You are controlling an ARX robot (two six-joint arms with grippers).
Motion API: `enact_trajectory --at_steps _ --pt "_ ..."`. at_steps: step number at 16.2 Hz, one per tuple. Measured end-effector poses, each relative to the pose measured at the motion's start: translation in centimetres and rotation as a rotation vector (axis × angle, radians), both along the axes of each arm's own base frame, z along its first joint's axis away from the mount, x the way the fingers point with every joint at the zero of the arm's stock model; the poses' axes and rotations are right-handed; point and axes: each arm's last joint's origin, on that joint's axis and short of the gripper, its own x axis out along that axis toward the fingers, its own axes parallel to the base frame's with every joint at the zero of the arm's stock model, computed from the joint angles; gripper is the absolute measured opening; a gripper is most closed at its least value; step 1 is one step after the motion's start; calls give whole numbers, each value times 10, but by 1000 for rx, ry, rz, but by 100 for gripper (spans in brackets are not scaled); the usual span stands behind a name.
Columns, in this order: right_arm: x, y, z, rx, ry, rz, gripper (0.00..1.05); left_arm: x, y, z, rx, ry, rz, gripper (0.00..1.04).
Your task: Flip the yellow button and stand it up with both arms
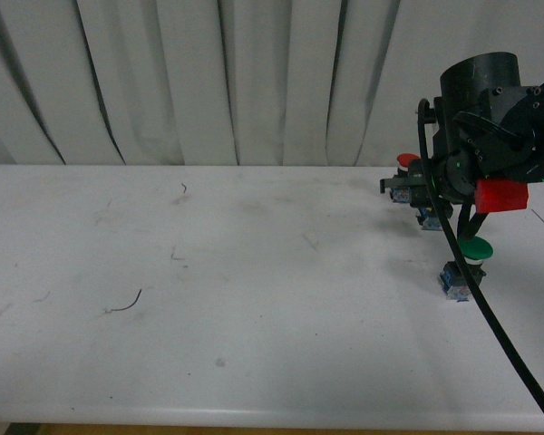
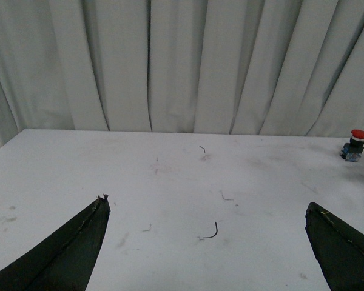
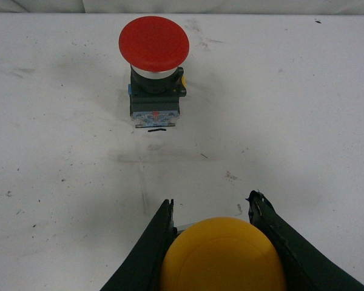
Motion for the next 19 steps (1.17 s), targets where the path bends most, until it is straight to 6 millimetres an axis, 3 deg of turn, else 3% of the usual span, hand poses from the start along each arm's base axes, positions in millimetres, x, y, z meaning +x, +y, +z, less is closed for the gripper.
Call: enact_trajectory --at_steps 5,19 --pt "1 -1 -17 10 46 9 35 0 0 0 0 0 0 98" --pt "4 -2 -17 15 53 7 35 0 0 0 0 0 0 98"
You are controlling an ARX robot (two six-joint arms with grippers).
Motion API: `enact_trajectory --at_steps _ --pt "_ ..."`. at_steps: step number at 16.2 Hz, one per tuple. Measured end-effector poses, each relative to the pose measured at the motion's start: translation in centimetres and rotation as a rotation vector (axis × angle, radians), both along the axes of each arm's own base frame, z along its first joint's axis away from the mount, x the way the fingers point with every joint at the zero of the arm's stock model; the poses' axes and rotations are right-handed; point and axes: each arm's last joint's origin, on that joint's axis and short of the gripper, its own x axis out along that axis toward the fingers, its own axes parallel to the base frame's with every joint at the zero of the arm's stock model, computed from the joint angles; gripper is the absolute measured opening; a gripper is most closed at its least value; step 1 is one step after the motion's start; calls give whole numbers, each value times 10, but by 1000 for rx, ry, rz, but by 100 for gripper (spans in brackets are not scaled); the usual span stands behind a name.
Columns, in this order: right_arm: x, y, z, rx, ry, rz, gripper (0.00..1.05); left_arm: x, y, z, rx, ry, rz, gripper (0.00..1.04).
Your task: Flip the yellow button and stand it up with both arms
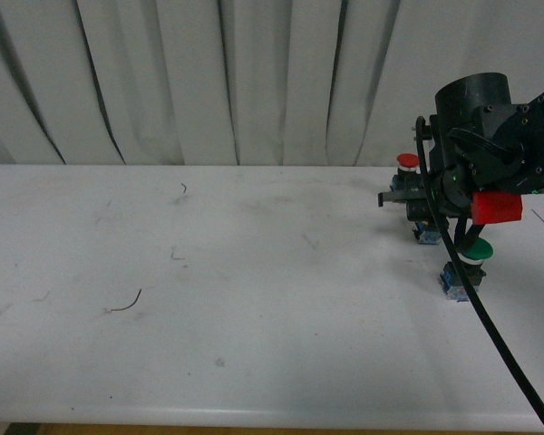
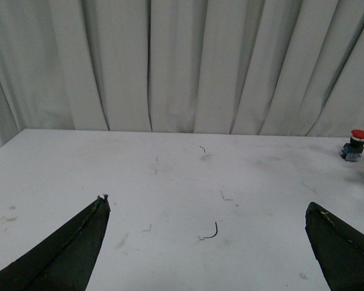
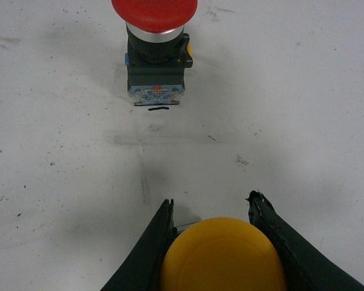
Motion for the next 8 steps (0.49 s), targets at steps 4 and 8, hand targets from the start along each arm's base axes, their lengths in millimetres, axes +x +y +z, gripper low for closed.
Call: enact_trajectory --at_steps 4,8 --pt "1 0 1 2 7 4 43 0 0 0 0 0 0 98" --pt "2 -5 0 3 11 -3 78 0 0 0 0 0 0 98"
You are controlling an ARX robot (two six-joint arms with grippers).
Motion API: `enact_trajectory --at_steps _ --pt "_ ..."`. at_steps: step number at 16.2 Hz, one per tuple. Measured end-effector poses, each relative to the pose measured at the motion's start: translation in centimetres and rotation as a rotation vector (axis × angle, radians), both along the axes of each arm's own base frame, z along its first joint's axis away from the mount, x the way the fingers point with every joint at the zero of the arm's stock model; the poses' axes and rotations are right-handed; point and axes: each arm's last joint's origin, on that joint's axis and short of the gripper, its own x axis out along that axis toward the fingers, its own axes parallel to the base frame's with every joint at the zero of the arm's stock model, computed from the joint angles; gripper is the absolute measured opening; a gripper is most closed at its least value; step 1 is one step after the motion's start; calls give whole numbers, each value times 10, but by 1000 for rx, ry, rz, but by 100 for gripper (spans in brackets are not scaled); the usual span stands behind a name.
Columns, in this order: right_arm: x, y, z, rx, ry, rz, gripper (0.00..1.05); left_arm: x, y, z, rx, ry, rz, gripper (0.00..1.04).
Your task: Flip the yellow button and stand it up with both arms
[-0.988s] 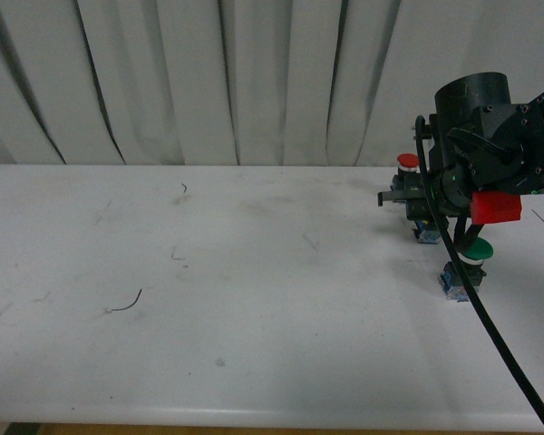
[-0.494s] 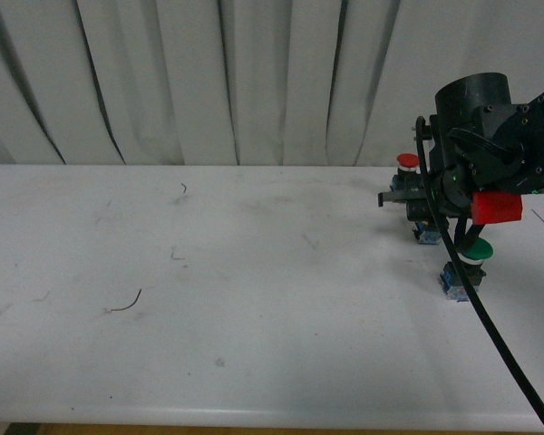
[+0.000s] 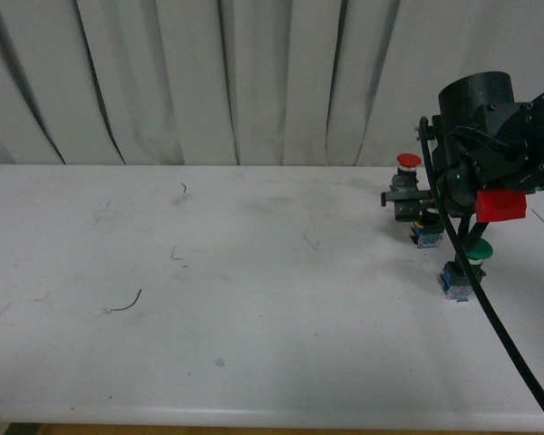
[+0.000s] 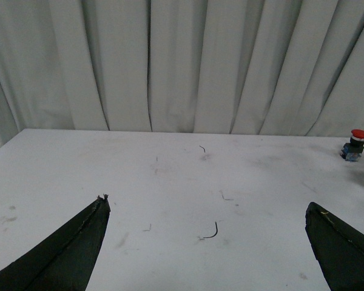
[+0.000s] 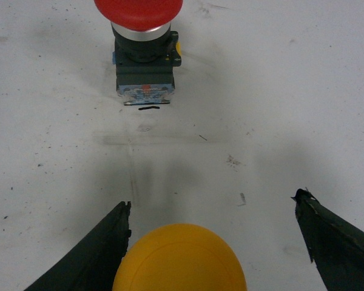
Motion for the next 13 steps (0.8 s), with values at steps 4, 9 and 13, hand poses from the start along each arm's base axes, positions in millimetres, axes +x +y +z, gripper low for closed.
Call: enact_trajectory --at_steps 4,9,13 --pt "1 0 1 11 -19 8 97 0 0 0 0 0 0 98" --pt "-16 -13 41 76 -168 45 98 0 0 0 0 0 0 98" --pt "-91 -60 137 144 -535 78 98 0 0 0 0 0 0 98"
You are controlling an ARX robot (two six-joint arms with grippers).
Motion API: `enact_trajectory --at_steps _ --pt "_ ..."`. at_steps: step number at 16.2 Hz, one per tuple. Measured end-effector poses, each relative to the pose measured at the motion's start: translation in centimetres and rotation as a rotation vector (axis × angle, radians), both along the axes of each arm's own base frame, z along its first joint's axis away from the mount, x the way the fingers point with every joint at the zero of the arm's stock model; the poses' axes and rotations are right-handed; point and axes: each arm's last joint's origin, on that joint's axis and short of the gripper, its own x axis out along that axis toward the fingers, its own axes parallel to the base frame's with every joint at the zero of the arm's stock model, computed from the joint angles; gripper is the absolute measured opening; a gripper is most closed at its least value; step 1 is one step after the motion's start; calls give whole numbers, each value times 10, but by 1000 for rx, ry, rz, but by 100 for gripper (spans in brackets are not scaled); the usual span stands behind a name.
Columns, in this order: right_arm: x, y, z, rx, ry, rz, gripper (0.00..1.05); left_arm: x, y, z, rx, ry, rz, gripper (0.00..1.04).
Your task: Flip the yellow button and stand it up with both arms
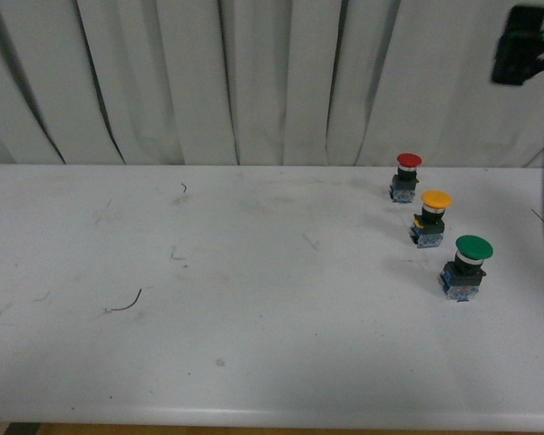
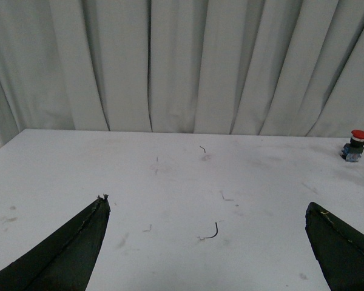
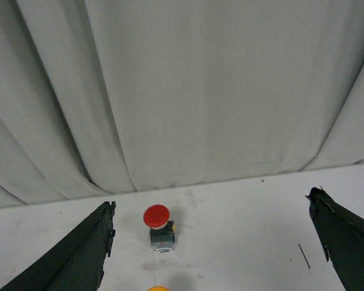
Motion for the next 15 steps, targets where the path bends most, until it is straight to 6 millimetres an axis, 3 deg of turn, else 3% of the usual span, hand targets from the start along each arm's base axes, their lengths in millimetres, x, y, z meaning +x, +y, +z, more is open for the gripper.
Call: enact_trajectory --at_steps 3,4,8,10,11,15 --pt "-99 -34 42 33 -172 72 98 0 0 0 0 0 0 98" --pt "-130 -39 49 14 -143 40 92 0 0 0 0 0 0 98" --pt "-267 -36 19 -46 -35 27 39 0 0 0 0 0 0 98" --pt "-301 -30 7 -69 -117 18 15 0 0 0 0 0 0 98" --pt "-305 -26 4 -74 -147 30 2 0 0 0 0 0 0 98" --pt "-307 -17 -12 -77 -131 12 2 0 0 0 0 0 0 98"
